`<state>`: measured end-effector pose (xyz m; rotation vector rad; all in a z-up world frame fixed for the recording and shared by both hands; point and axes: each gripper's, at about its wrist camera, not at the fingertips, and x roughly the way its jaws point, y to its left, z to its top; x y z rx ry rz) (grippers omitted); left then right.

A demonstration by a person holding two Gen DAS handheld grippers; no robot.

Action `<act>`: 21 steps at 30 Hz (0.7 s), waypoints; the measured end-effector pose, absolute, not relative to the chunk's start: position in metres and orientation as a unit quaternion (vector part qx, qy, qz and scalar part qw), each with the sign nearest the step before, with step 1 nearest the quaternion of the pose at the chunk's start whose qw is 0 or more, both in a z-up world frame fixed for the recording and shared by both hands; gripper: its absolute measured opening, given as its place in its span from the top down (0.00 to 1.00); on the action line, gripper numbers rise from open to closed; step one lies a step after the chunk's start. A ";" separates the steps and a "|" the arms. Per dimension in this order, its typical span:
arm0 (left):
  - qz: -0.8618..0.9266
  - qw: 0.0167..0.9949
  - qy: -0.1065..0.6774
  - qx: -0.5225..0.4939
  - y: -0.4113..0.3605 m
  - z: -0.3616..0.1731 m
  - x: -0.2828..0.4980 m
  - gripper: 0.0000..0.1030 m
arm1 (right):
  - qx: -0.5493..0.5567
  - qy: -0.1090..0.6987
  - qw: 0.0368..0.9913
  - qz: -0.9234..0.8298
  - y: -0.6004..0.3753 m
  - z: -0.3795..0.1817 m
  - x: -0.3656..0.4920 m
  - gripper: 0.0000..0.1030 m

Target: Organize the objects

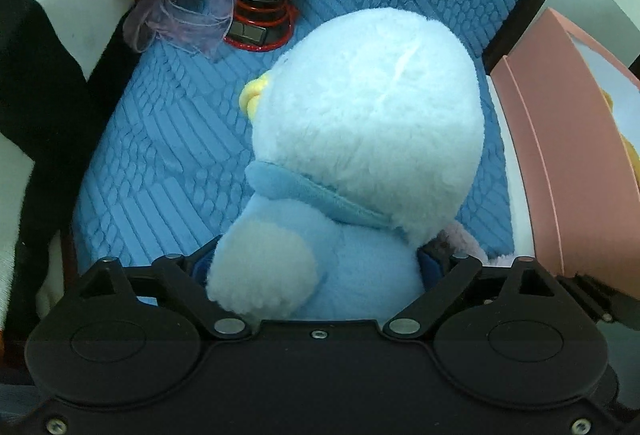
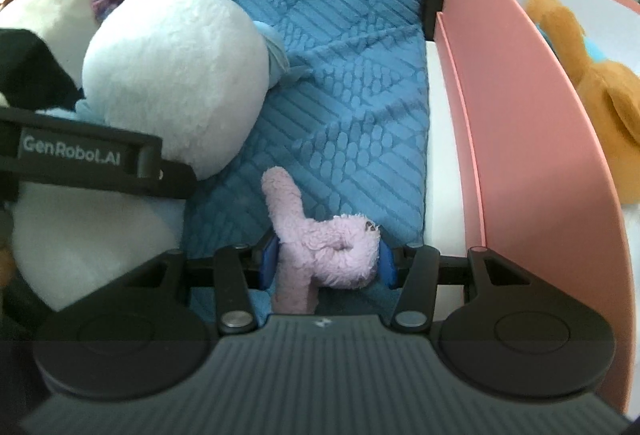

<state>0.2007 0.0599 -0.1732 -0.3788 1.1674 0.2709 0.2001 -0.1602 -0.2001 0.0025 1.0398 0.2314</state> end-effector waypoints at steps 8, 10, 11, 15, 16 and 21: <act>0.127 0.814 0.528 -0.204 0.066 -0.166 0.192 0.20 | 0.007 0.495 0.861 0.116 -0.158 -0.189 0.197 0.51; 0.127 0.816 0.526 -0.204 0.065 -0.162 0.189 0.20 | 0.001 0.497 0.861 0.108 -0.157 -0.186 0.194 0.50; 0.126 0.815 0.526 -0.207 0.065 -0.160 0.186 0.20 | 0.004 0.498 0.860 0.110 -0.157 -0.185 0.193 0.50; 0.123 0.818 0.521 -0.211 0.061 -0.152 0.179 0.21 | 0.024 0.503 0.857 0.110 -0.163 -0.175 0.189 0.50; 0.123 0.820 0.518 -0.211 0.059 -0.149 0.178 0.21 | 0.027 0.500 0.858 0.112 -0.165 -0.170 0.188 0.50; 0.107 0.823 0.505 -0.237 0.050 -0.137 0.169 0.21 | 0.033 0.492 0.861 0.121 -0.178 -0.147 0.183 0.51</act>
